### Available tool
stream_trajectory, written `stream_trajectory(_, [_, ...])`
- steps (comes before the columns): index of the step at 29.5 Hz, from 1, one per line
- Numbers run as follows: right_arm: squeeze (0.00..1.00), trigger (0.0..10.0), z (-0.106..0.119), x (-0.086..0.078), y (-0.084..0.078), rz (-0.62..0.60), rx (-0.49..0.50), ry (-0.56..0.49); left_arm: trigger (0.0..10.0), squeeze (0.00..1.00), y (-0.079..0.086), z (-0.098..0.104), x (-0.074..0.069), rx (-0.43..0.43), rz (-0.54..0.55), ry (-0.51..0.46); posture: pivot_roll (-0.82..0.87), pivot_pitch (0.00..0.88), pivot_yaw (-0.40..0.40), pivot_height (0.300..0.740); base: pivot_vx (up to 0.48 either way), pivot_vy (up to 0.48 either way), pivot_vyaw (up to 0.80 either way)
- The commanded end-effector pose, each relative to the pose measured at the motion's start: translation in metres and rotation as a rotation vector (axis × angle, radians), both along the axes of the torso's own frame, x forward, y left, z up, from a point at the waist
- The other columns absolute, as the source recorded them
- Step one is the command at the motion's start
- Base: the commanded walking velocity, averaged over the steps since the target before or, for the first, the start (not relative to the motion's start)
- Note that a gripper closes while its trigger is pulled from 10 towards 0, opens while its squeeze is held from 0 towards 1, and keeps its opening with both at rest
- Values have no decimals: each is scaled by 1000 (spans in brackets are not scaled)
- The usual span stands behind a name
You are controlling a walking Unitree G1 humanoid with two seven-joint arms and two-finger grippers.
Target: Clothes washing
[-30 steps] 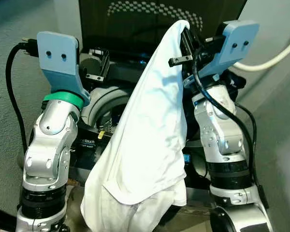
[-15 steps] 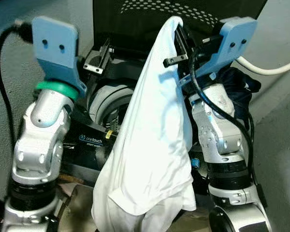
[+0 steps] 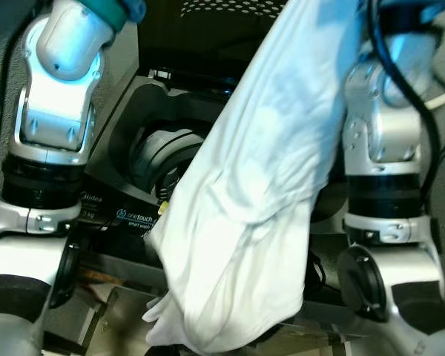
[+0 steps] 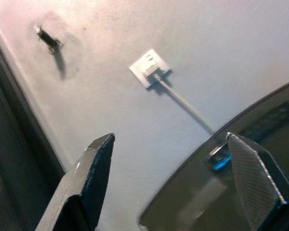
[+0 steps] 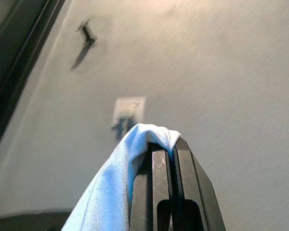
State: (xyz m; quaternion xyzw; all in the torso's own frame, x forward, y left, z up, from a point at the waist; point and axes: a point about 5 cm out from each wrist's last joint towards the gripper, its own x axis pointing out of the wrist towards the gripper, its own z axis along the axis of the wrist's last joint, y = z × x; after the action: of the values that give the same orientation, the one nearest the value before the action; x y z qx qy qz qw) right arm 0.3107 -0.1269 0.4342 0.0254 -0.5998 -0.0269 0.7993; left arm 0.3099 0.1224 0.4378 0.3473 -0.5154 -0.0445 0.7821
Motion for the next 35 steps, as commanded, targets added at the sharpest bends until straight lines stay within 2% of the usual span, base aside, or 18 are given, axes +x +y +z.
stream_trajectory(1, [0,10000,6,3,2,-24,31,-26,10000,0,3,-7,13,8,88,19,88,33,-32,740,0,0,0])
stream_trajectory(4, [0,10000,0,15,9,-71,5,0,10000,0,5,-23,23,3,84,110,96,34,-36,740,0,0,0])
stream_trajectory(5, [0,10000,-7,27,16,-103,-54,73,10000,0,4,-36,29,-5,33,235,102,37,-41,740,0,0,0])
stream_trajectory(6, [0,10000,-7,27,16,-103,-54,73,10000,0,4,-36,29,-5,33,235,102,37,-41,740,0,0,0])
stream_trajectory(7, [0,10000,-21,40,23,-92,-111,160,10000,0,4,-53,33,-73,-59,401,106,40,-46,740,0,0,0])
stream_trajectory(8, [0,10000,-31,48,28,-78,-147,218,10000,0,2,-65,35,-118,-131,510,108,42,-47,740,0,0,0])
stream_trajectory(9, [0,10000,-50,63,40,-99,-273,344,10000,0,0,-79,31,-167,-242,625,110,46,-46,740,0,0,0])
stream_trajectory(11, [0,10000,-90,81,51,-64,-438,569,10000,0,-5,-99,18,-236,-409,790,113,50,-48,740,0,0,0])
stream_trajectory(12, [0,10000,-103,84,53,-21,-474,640,10000,0,-7,-106,12,-250,-469,846,114,51,-48,740,0,0,0])
stream_trajectory(13, [0,10000,-103,84,53,-21,-474,640,10000,0,-7,-106,12,-250,-469,846,114,51,-48,740,0,0,0])
stream_trajectory(16, [0,10000,-127,91,47,37,-484,799,10000,0,-9,-122,-8,-217,-559,932,111,56,-44,740,0,0,0])
stream_trajectory(22, [0,10000,-126,89,21,198,-420,843,10000,0,2,-131,-30,-187,-605,993,117,58,-48,740,0,0,0])
stream_trajectory(23, [98,10000,-126,87,17,224,-450,836,10000,0,5,-134,-34,-164,-599,1003,117,59,-49,740,0,0,0])
stream_trajectory(24, [98,10000,-126,87,17,224,-450,836,10000,0,5,-134,-34,-164,-599,1003,117,59,-49,740,0,0,0])
stream_trajectory(25, [1000,10000,-127,83,14,265,-482,829,10000,0,8,-137,-37,-147,-594,1016,117,59,-49,740,0,0,0])
stream_trajectory(28, [1000,10000,-139,68,11,463,-630,852,10000,0,16,-150,-47,-119,-542,1096,113,61,-48,740,0,0,0])
stream_trajectory(32, [1000,10000,-146,55,8,559,-725,841,10000,0,20,-161,-57,-66,-506,1162,109,62,-47,740,0,0,0])
stream_trajectory(35, [1000,10000,-150,38,8,661,-837,807,10000,0,26,-167,-73,-6,-514,1217,108,66,-47,740,0,0,0])
